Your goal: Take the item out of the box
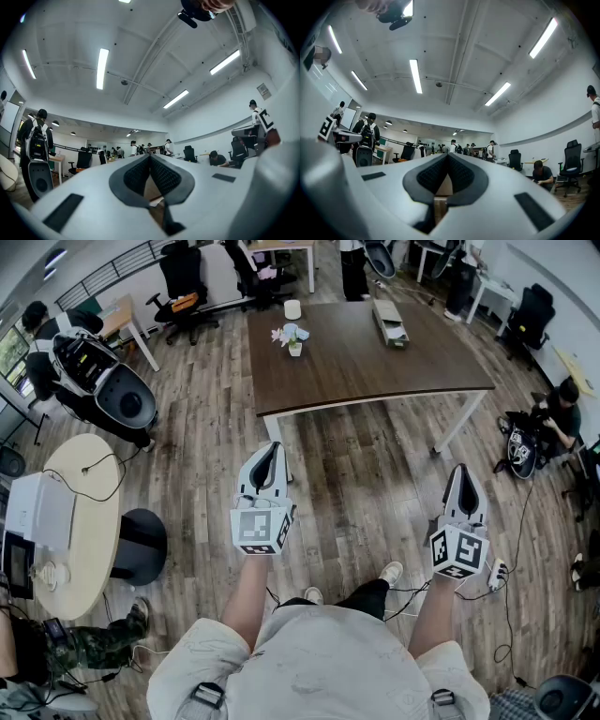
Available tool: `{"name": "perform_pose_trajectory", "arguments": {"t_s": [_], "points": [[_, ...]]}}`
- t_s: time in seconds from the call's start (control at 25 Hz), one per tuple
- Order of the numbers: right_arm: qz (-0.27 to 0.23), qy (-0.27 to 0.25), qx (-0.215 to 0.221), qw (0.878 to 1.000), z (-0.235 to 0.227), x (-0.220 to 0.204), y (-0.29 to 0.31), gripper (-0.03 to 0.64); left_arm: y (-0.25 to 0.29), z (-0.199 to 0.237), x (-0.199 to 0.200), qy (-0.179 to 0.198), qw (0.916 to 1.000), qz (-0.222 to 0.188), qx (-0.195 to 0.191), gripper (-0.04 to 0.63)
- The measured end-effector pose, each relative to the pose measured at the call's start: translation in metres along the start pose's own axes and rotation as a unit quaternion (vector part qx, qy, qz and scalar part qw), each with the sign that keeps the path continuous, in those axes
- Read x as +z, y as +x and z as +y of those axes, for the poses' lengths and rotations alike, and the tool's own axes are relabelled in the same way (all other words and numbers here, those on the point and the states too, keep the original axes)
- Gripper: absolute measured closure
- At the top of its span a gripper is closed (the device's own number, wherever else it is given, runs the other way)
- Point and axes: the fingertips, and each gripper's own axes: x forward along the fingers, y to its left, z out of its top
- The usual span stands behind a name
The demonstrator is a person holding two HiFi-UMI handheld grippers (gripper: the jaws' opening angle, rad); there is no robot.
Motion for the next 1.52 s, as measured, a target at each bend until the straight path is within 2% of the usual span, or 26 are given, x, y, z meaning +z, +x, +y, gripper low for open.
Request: {"name": "perform_pose_trajectory", "arguments": {"t_s": [0.2, 0.36, 0.88, 0.96, 1.08, 1.16, 1.52], "points": [[0.006, 0.003, 0.001, 1.0, 0.01, -0.002, 0.0, 0.617, -0.009, 0.004, 0.002, 0.007, 1.0, -0.001, -0.001, 0.592], [-0.003, 0.033, 0.005, 0.999, 0.016, -0.005, 0.001, 0.617, -0.014, 0.011, 0.001, 0.006, 1.0, -0.001, 0.003, 0.592], [0.017, 0.026, 0.013, 0.999, 0.035, -0.015, 0.005, 0.615, -0.016, 0.013, -0.005, 0.009, 0.9999, 0.013, -0.005, 0.592], [0.016, 0.03, 0.015, 0.999, 0.036, -0.017, 0.006, 0.588, -0.015, 0.011, -0.007, 0.012, 0.9998, 0.015, -0.008, 0.592], [0.019, 0.03, 0.017, 0.999, 0.039, -0.022, 0.008, 0.46, -0.013, 0.009, -0.01, 0.014, 0.9997, 0.018, -0.011, 0.592], [0.027, 0.027, 0.014, 0.999, 0.039, -0.027, 0.007, 0.428, -0.013, 0.007, -0.013, 0.015, 0.9996, 0.022, -0.012, 0.592], [0.037, 0.026, 0.018, 0.999, 0.033, -0.04, 0.008, 0.413, -0.002, -0.005, -0.029, 0.02, 0.9991, 0.034, -0.018, 0.592]]}}
